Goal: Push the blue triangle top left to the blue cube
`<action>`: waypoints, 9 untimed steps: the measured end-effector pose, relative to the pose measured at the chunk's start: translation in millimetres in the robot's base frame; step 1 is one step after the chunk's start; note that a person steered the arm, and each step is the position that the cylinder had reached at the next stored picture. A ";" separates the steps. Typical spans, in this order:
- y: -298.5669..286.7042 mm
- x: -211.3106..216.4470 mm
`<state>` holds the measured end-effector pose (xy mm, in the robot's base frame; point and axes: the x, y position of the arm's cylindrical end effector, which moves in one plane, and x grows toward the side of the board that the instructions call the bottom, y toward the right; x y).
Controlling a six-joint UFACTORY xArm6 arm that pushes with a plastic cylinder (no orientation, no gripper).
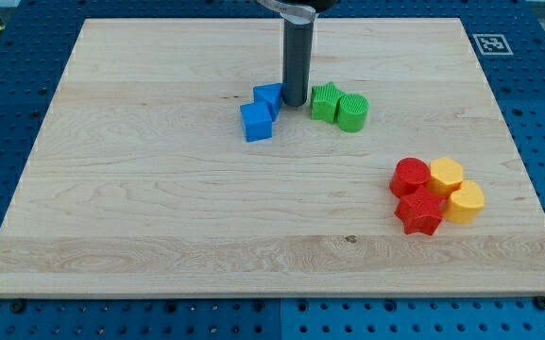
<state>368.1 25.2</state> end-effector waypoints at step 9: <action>-38.4 -11.8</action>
